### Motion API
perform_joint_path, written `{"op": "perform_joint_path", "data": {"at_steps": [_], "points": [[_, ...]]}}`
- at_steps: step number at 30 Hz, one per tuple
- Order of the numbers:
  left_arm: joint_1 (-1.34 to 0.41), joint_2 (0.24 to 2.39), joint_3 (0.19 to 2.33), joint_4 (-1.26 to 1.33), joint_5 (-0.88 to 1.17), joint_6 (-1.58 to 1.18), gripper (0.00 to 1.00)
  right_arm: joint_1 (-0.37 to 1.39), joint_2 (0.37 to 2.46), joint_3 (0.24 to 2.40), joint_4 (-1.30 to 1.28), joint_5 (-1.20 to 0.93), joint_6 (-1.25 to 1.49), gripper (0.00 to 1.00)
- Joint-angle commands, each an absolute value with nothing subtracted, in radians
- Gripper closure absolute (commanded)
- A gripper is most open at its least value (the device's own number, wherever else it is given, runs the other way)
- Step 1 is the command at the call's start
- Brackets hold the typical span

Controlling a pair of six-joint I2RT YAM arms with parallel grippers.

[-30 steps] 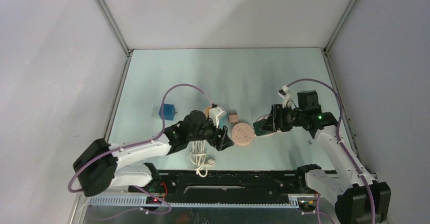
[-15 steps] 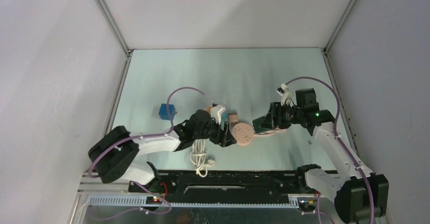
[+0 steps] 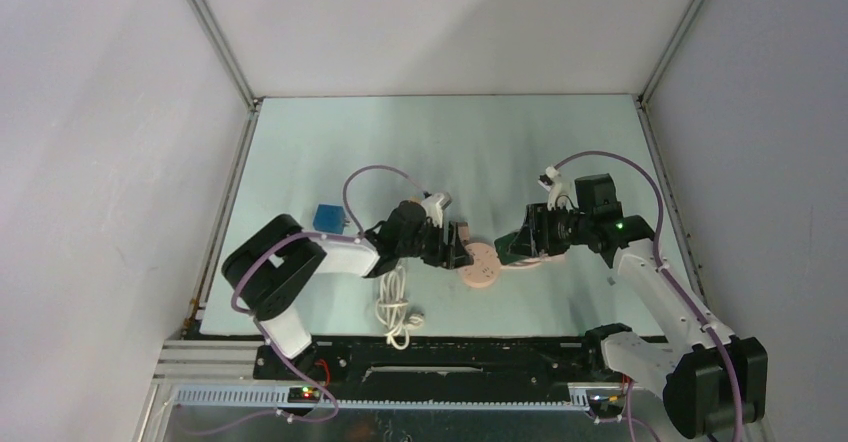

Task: Insert the plug
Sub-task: Insert the plug into the socket.

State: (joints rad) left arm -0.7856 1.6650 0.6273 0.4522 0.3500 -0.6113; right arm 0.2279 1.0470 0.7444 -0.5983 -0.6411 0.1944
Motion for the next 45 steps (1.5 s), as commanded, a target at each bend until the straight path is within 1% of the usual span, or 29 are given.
{"op": "perform_joint_path", "data": {"at_steps": [1,6,11,17,26,34,37,41,45], "points": [[-0.769,1.736,0.77,0.46,0.397,-0.589,0.32,0.236,1.026,0.79,-0.602,-0.611,0.169,1.0],[-0.763,1.774,0.812,0.493,0.453,-0.595,0.32,0.236,1.025,0.792,-0.608,-0.614,0.157,1.0],[-0.758,1.707,0.783,0.509,0.473,-0.565,0.3,0.239,1.057,0.817,-0.622,-0.632,0.125,1.0],[-0.752,1.496,0.738,0.345,0.357,-0.481,0.25,0.291,1.124,0.894,-0.697,-0.539,0.05,1.0],[-0.743,1.213,0.65,0.127,0.232,-0.41,0.21,0.453,1.233,0.972,-0.753,-0.388,0.005,1.0],[-0.694,0.922,0.572,-0.066,0.094,-0.365,0.08,0.573,1.357,1.043,-0.818,-0.225,0.003,1.0],[-0.662,0.82,0.552,-0.13,0.059,-0.366,0.01,0.59,1.385,1.047,-0.81,-0.217,0.003,1.0],[-0.646,0.697,0.539,-0.191,0.009,-0.36,0.0,0.625,1.41,1.057,-0.797,-0.206,0.012,1.0],[-0.629,0.64,0.53,-0.213,0.003,-0.36,0.0,0.65,1.436,1.064,-0.787,-0.192,0.032,1.0]]}}
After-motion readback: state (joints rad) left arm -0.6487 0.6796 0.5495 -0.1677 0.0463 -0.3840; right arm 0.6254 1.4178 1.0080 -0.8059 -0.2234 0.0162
